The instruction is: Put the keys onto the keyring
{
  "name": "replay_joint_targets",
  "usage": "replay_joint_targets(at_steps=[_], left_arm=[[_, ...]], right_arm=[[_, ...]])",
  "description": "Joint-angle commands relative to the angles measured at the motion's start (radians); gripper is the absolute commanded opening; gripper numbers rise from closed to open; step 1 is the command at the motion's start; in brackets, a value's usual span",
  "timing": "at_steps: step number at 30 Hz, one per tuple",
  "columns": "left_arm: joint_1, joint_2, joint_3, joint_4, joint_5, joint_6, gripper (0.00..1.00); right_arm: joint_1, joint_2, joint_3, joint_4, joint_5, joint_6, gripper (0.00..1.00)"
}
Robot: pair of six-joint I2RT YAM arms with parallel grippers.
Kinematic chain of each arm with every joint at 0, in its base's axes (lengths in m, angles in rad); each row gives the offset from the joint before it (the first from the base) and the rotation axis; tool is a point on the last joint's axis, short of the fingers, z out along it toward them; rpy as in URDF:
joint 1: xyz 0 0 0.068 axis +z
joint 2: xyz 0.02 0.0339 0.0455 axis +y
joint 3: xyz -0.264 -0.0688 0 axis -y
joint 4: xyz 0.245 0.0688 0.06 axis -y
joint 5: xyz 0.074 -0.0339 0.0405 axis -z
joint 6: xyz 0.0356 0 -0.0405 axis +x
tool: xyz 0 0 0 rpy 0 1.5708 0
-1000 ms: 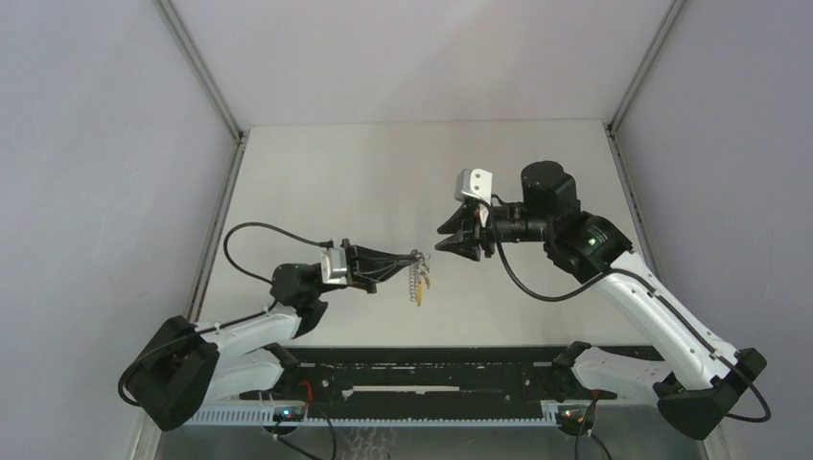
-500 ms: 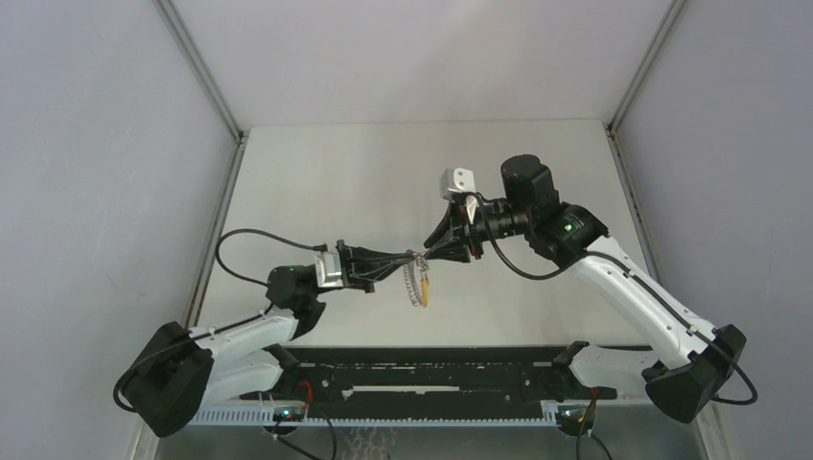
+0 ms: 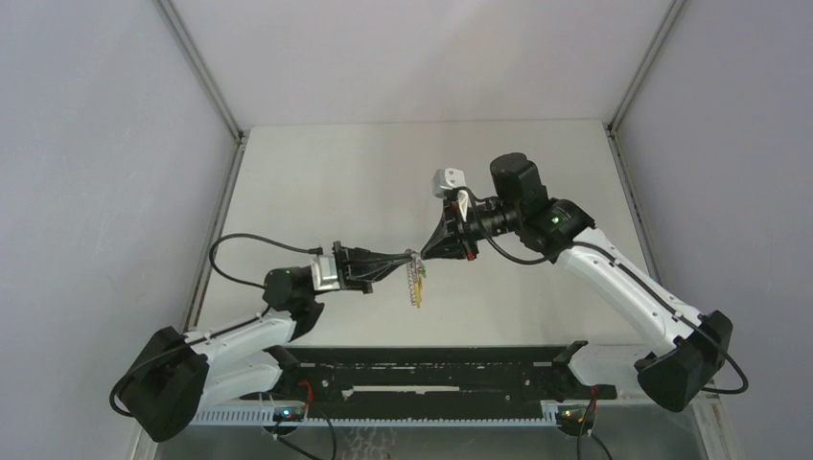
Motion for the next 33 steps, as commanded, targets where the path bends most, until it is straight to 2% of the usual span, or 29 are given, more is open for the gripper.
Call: replay_joint_targets(at_steps=[1, 8, 12, 22, 33], left_arm=[[-0.014, -0.032, 0.018, 0.067, -0.024, 0.027, 0.00], [-0.031, -0.035, 0.023, 0.068, -0.027, 0.040, 0.00], [-0.042, -0.026, 0.020, 0.067, -0.032, 0.044, 0.00], [-0.062, -0.011, -0.008, 0.067, -0.074, 0.042, 0.00], [-0.066, -0.041, -0.041, 0.069, -0.145, 0.035, 0.00]], right_arm=[[-0.008, 0.022, 0.000, 0.000, -0.060, 0.025, 0.00], [-0.013, 0.081, 0.024, -0.026, -0.142, 0.075, 0.00], [-0.012, 0.068, 0.024, 0.013, -0.155, 0.097, 0.00], [-0.001, 0.015, 0.024, 0.041, -0.081, 0.091, 0.01], [0.023, -0.080, -0.035, -0.041, 0.046, -0.150, 0.32]])
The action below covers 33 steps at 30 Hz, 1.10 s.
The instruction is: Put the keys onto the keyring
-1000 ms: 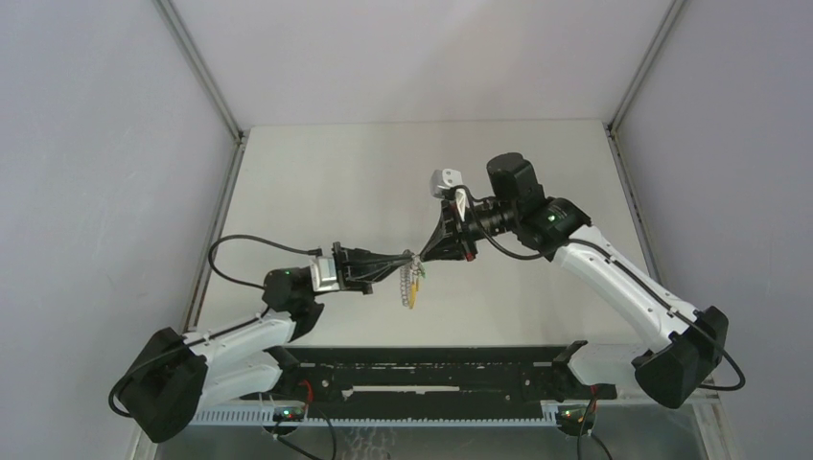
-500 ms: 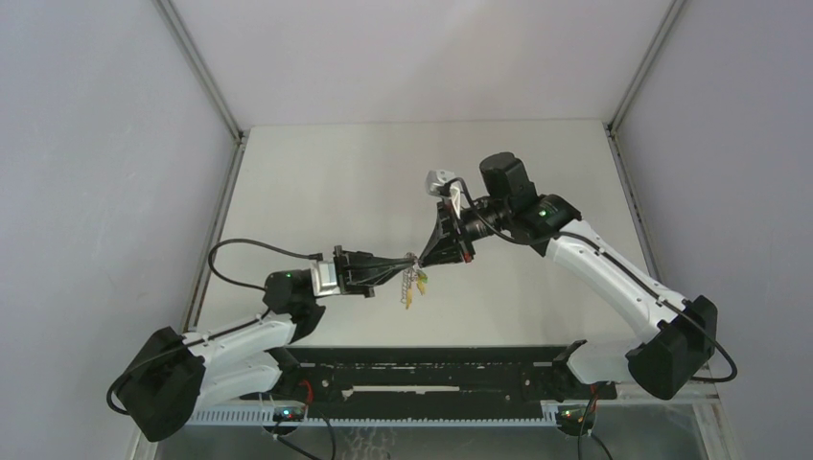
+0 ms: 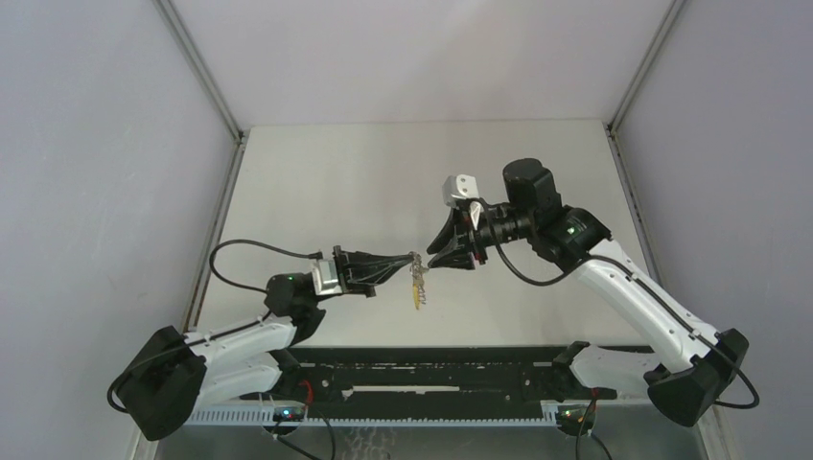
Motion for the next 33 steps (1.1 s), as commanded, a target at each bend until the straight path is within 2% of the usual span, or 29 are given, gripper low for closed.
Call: replay_joint_targets(at_steps=[1, 5, 14, 30, 33], left_arm=[[-0.005, -0.027, -0.012, 0.056, -0.038, 0.007, 0.00], [-0.006, -0.024, -0.008, 0.056, -0.021, -0.004, 0.00], [-0.006, -0.015, -0.002, 0.057, -0.001, -0.019, 0.00], [-0.009, 0.004, 0.011, 0.057, 0.012, -0.030, 0.00], [-0.009, 0.006, 0.009, 0.058, 0.012, -0.028, 0.00]], right_arm=[[0.020, -0.019, -0.021, -0.029, 0.066, -0.142, 0.33], [0.054, -0.013, -0.022, -0.007, 0.125, -0.178, 0.34], [0.070, -0.005, -0.020, 0.061, 0.115, -0.178, 0.32], [0.094, 0.016, -0.009, 0.075, 0.089, -0.166, 0.17], [0.094, 0.018, -0.009, 0.072, 0.088, -0.164, 0.10]])
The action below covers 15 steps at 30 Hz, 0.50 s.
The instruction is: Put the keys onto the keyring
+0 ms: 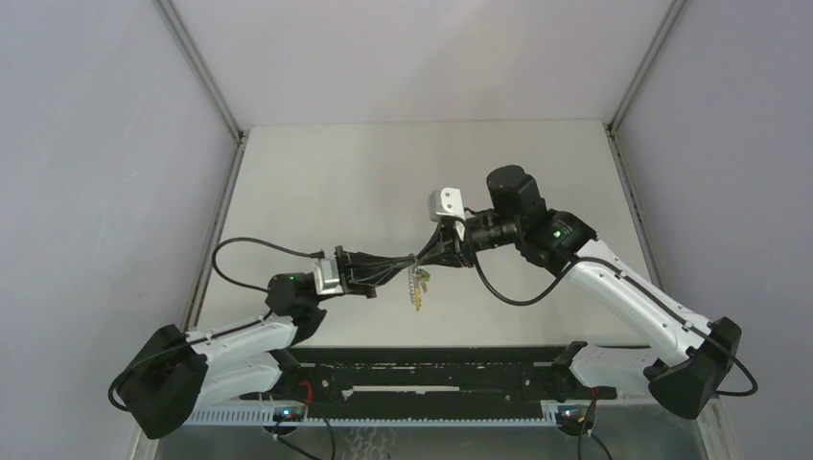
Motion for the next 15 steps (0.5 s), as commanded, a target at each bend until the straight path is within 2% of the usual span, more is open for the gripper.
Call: replay_joint_targets(at_steps=[1, 2, 6, 7, 12, 15], left_arm=[[-0.006, 0.004, 0.010, 0.056, 0.003, -0.011, 0.00], [-0.006, 0.005, 0.008, 0.056, 0.001, -0.011, 0.00], [-0.006, 0.021, 0.004, 0.056, -0.020, -0.010, 0.01], [-0.006, 0.026, -0.002, 0.055, -0.039, -0.007, 0.04], [-0.006, 0.042, -0.055, 0.053, -0.174, 0.008, 0.41], [-0.006, 0.037, -0.093, 0.046, -0.238, -0.004, 0.50]], right_arm=[[0.008, 0.004, 0.018, 0.034, -0.020, -0.003, 0.06], [0.008, 0.005, 0.020, 0.027, -0.018, 0.000, 0.01], [0.006, 0.011, 0.033, -0.020, 0.047, 0.044, 0.00], [0.006, 0.013, 0.033, -0.037, 0.099, 0.077, 0.00], [0.002, 0.046, 0.143, -0.218, 0.414, 0.292, 0.00], [-0.006, 0.082, 0.207, -0.324, 0.588, 0.512, 0.00]])
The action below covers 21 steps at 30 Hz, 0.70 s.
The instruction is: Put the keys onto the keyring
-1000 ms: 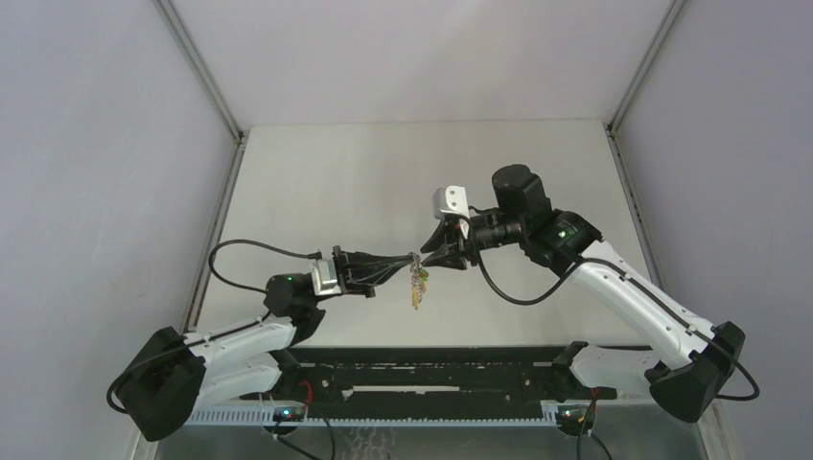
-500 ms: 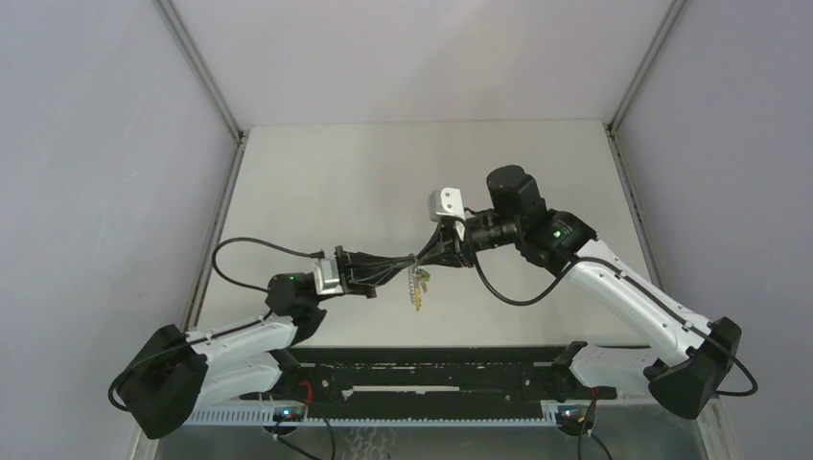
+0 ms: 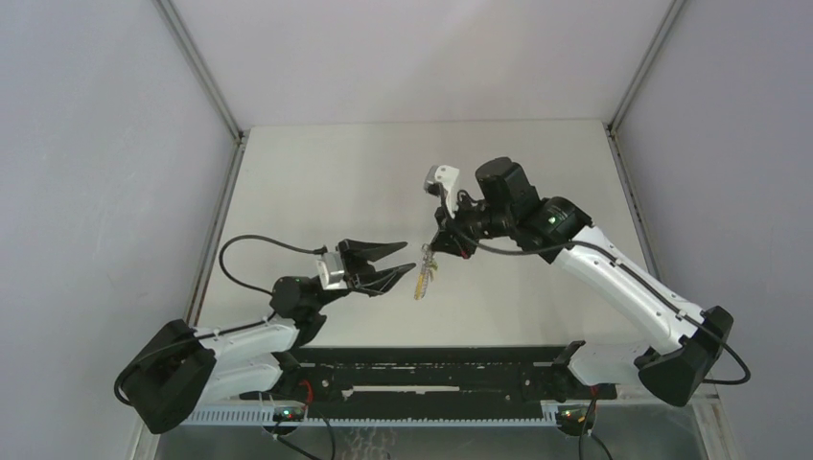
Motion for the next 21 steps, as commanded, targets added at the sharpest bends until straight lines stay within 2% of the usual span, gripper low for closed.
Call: replay_joint_targets(at_steps=[1, 3, 6, 11, 14, 21], left_arm=[[-0.005, -0.009, -0.061, 0.008, -0.127, -0.006, 0.52], [-0.012, -0.038, -0.059, -0.097, -0.154, 0.002, 0.53], [-0.032, -0.067, -0.059, -0.214, -0.214, 0.027, 0.54], [-0.035, -0.081, -0.042, -0.230, -0.209, -0.011, 0.59], [-0.044, -0.049, -0.025, -0.254, -0.219, 0.010, 0.61], [-0.045, 0.060, 0.040, -0.220, -0.159, -0.021, 0.68]], right_arm=[[-0.007, 0.036, 0.136, -0.180, 0.344, 0.341, 0.00], [-0.007, 0.065, 0.185, -0.245, 0.419, 0.468, 0.00], [-0.006, 0.114, 0.267, -0.332, 0.411, 0.534, 0.00], [-0.011, 0.194, 0.335, -0.403, 0.480, 0.579, 0.00], [-0.013, 0.237, 0.371, -0.425, 0.419, 0.598, 0.00], [0.018, 0.303, 0.416, -0.440, 0.406, 0.564, 0.00]])
